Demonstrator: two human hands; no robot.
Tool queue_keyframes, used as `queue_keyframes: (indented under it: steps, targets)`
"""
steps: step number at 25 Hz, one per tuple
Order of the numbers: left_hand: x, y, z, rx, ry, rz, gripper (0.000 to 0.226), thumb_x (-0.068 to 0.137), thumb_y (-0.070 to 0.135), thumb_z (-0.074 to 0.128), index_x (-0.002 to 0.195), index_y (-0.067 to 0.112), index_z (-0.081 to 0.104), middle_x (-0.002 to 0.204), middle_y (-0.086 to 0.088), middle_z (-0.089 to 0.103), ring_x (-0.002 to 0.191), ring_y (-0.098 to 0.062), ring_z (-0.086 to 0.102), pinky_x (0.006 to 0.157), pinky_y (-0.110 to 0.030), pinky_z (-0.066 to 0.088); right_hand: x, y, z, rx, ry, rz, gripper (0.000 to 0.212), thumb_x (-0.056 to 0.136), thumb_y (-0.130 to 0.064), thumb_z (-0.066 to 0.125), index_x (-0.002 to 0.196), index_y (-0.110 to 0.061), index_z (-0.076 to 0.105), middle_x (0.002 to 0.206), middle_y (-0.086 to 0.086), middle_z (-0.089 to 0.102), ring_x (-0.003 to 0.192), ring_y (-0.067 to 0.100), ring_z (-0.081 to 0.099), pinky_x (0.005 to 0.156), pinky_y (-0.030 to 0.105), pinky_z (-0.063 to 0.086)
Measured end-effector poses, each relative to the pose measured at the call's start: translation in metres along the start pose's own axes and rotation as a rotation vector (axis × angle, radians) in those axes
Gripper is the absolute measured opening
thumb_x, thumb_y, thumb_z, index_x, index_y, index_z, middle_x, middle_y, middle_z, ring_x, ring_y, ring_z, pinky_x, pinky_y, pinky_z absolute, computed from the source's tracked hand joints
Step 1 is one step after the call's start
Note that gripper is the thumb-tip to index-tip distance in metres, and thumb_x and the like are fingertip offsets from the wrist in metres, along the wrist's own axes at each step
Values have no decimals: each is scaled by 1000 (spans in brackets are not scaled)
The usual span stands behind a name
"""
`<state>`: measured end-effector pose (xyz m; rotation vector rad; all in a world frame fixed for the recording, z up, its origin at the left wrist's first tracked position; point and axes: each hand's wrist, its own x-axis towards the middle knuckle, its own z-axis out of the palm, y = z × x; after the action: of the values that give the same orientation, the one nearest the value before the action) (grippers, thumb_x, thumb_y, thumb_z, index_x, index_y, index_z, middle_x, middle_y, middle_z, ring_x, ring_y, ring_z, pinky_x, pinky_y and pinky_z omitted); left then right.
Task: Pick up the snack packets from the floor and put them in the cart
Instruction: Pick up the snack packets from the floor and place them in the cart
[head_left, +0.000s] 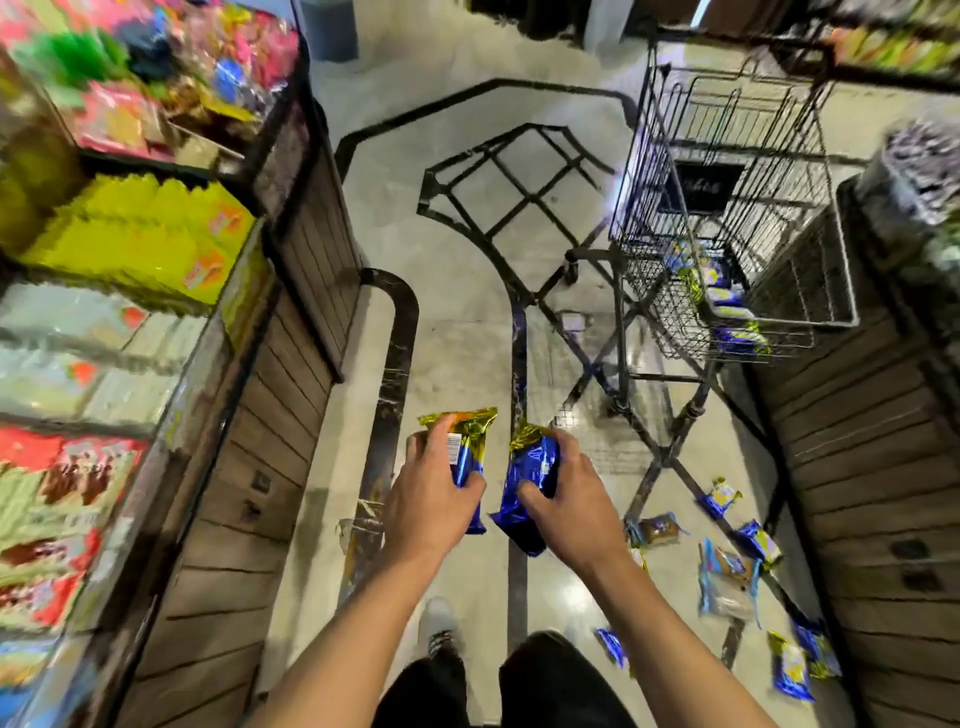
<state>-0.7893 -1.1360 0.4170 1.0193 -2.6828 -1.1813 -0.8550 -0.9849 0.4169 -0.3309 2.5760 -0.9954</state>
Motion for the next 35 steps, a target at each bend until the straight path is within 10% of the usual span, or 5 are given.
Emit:
queue_keyframes:
  steps: [35]
  targets:
    - [661, 286, 74, 63, -389, 382, 68, 88, 33, 69, 142, 41, 28, 137, 4, 44, 114, -21, 60, 88, -44, 56, 624, -89, -136, 89, 357, 435, 66, 75, -49, 50, 135, -32, 29, 114, 4, 59, 97, 26, 61, 86, 46, 51]
